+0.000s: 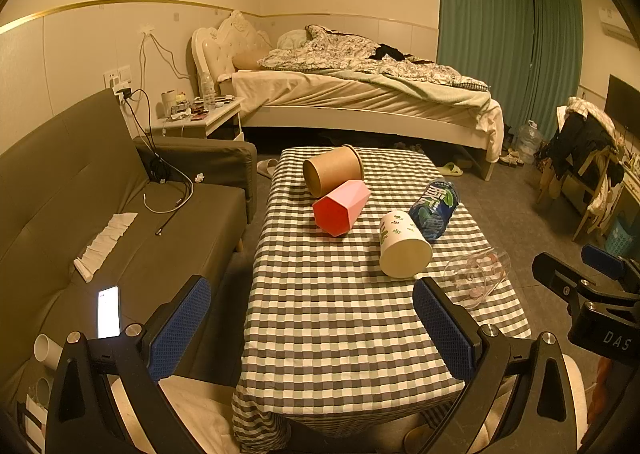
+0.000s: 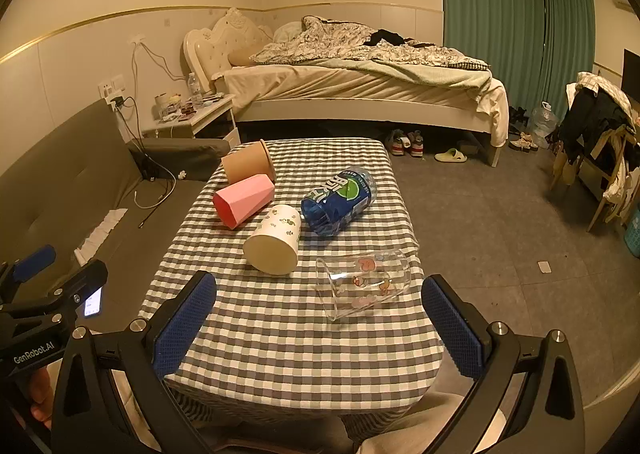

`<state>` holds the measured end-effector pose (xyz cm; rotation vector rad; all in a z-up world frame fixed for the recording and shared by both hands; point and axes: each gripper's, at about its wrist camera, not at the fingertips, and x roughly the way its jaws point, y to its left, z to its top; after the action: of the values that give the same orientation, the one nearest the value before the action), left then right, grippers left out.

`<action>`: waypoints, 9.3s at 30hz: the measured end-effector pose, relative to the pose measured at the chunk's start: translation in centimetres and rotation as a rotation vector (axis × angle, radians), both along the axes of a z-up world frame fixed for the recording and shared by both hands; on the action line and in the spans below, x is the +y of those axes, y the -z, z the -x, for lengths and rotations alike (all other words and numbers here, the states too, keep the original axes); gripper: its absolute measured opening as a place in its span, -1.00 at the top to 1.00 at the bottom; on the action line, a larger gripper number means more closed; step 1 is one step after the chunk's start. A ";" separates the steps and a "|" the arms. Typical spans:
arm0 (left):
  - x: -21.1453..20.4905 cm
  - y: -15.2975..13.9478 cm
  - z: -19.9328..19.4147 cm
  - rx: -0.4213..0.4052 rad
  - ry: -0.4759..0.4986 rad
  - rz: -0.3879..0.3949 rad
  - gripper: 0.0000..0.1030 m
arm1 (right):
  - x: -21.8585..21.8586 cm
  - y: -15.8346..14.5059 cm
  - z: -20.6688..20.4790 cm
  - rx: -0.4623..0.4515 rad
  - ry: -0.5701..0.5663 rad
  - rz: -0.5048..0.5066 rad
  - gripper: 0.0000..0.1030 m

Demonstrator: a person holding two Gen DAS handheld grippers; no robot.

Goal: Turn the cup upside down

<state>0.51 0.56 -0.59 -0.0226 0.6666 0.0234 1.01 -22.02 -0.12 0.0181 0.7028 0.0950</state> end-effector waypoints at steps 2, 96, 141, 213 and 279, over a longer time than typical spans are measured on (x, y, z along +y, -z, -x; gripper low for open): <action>0.0 0.0 0.0 0.000 0.000 0.000 -1.00 | 0.0 0.0 0.0 0.000 0.001 0.001 -0.99; 8.9 4.8 -5.1 0.247 -0.088 0.075 -1.00 | 11.1 11.1 -6.3 0.427 -0.137 0.053 -0.74; -8.3 11.6 -18.2 0.711 0.171 -0.146 -0.95 | -8.0 9.4 -10.6 0.372 0.081 -0.094 -0.74; -5.9 7.4 -12.1 0.135 0.149 0.027 -0.42 | -6.5 4.7 -7.6 0.288 0.111 -0.046 -0.74; 1.6 2.7 -4.6 0.098 0.002 0.034 -0.95 | 1.0 3.3 -3.7 0.113 0.004 0.035 -0.99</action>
<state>5.12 2.19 -3.33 -0.0538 0.7655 0.0114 4.73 -21.06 -3.42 -0.0086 0.8175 0.0785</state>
